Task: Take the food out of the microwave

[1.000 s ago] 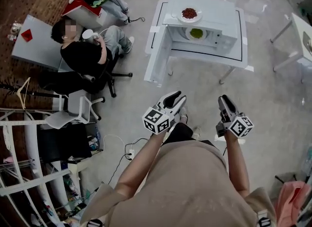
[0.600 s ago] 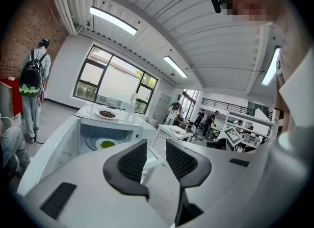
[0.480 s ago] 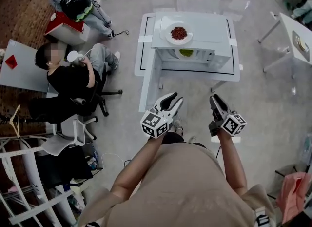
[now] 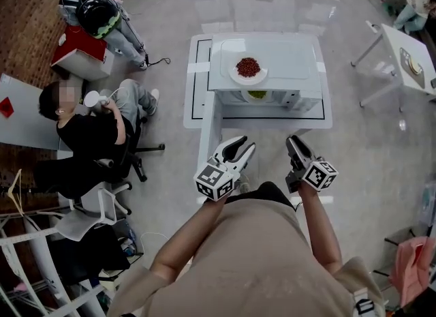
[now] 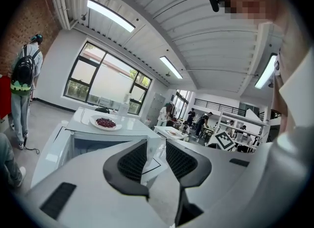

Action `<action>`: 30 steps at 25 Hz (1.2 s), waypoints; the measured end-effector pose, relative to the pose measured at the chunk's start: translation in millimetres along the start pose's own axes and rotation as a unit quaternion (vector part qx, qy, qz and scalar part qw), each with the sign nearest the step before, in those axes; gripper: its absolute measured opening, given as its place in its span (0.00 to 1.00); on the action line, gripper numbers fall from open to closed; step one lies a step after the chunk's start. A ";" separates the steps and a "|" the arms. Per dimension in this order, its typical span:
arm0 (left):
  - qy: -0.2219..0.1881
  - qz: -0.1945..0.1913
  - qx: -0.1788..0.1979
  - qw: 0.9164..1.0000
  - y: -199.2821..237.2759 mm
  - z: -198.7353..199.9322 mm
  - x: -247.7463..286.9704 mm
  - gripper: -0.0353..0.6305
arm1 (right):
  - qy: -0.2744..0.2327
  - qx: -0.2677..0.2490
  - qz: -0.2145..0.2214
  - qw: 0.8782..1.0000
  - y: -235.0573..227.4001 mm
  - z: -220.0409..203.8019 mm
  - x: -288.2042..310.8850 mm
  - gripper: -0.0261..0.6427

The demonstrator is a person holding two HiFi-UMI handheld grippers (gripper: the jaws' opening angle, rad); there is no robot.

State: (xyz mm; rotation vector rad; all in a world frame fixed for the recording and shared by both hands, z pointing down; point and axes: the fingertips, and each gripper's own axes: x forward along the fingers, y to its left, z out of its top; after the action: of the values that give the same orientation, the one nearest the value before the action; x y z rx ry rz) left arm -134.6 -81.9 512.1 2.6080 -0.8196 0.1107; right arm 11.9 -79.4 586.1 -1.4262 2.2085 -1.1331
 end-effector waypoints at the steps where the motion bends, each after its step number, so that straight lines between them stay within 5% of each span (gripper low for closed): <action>1: -0.001 -0.002 0.002 1.000 4.1 2.8 3.2 0.22 | 0.000 0.003 0.000 1.000 -1.1 2.0 7.0 0.21; 10: 0.009 0.016 -0.004 1.000 26.2 9.8 27.7 0.22 | 0.037 0.015 0.003 0.999 -14.8 4.9 49.4 0.21; 19: 0.051 0.059 -0.006 0.997 55.0 3.0 59.7 0.22 | 0.109 0.005 -0.029 0.994 -78.8 -13.0 107.9 0.21; 30: 0.065 0.117 -0.027 0.991 94.7 -9.3 74.6 0.22 | 0.138 0.006 -0.055 0.989 -140.2 -39.0 181.1 0.21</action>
State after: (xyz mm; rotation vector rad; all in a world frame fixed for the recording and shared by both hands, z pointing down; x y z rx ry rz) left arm -126.0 -188.6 568.3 2.4161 -1.0631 0.3152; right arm -7.0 -246.5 746.4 -1.4793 2.3219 -1.4570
